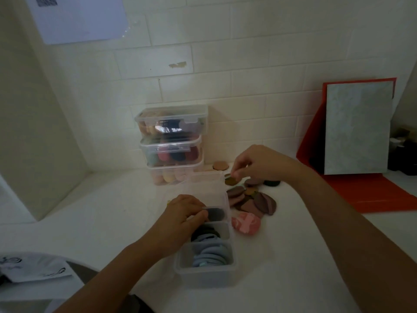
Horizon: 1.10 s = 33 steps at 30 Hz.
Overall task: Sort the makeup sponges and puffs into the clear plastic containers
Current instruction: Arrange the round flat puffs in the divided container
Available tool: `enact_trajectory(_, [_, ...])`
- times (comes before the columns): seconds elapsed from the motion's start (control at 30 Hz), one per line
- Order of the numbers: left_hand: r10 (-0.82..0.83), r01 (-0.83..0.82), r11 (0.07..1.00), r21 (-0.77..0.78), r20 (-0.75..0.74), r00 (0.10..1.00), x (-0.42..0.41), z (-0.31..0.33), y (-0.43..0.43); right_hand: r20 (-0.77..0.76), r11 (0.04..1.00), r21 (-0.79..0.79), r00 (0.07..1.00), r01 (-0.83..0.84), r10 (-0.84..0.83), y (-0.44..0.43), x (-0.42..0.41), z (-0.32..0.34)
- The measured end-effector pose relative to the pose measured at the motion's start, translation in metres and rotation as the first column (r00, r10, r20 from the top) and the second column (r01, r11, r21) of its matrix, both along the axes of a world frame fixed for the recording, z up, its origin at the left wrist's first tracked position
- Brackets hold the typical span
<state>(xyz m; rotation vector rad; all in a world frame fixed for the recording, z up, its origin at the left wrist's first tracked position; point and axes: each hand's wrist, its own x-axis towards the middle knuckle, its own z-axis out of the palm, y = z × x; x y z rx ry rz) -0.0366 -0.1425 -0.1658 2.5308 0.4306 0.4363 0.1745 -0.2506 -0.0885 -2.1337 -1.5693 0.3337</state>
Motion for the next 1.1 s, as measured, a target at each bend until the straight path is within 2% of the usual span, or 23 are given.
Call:
enact_trajectory(0.13, [0.003,-0.003,1.000,-0.002,-0.002,1.000,0.001,0.000,0.000,0.177,0.973,-0.091,0.965,0.212,-0.194,-0.004,0.030,-0.011])
enact_trajectory(0.27, [0.009,-0.009,1.000,-0.004,-0.002,1.000,0.001,0.001,-0.002,0.241,0.896,-0.216,0.911,0.387,-0.335,-0.003,0.053,-0.036])
enact_trajectory(0.4, [0.030,-0.030,1.000,-0.007,0.003,1.000,0.001,0.001,-0.003,0.335,0.875,-0.314,0.906,0.367,-0.260,-0.004,0.067,-0.065])
enact_trajectory(0.7, [0.057,-0.056,0.997,-0.047,0.015,0.998,0.001,-0.001,-0.006,0.314,0.859,-0.240,0.873,0.452,-0.372,-0.011,0.058,-0.034])
enact_trajectory(0.8, [0.064,-0.062,0.997,-0.042,0.036,0.997,0.001,-0.002,-0.006,0.233,0.930,-0.081,0.914,0.359,-0.332,-0.013,0.039,-0.007])
enact_trajectory(0.9, [0.073,-0.071,0.996,-0.054,0.043,0.996,0.000,0.000,-0.007,0.063,0.985,0.066,0.984,0.161,-0.165,-0.017,0.004,0.016])
enact_trajectory(0.97, [0.069,-0.066,0.996,-0.054,0.048,0.997,0.000,0.000,-0.007,0.020,0.998,0.047,0.999,0.041,-0.042,-0.017,-0.020,0.025])
enact_trajectory(1.1, [0.078,-0.074,0.995,-0.070,0.052,0.996,-0.001,0.003,-0.011,0.121,0.985,-0.029,0.978,-0.169,0.171,-0.014,-0.056,0.022])
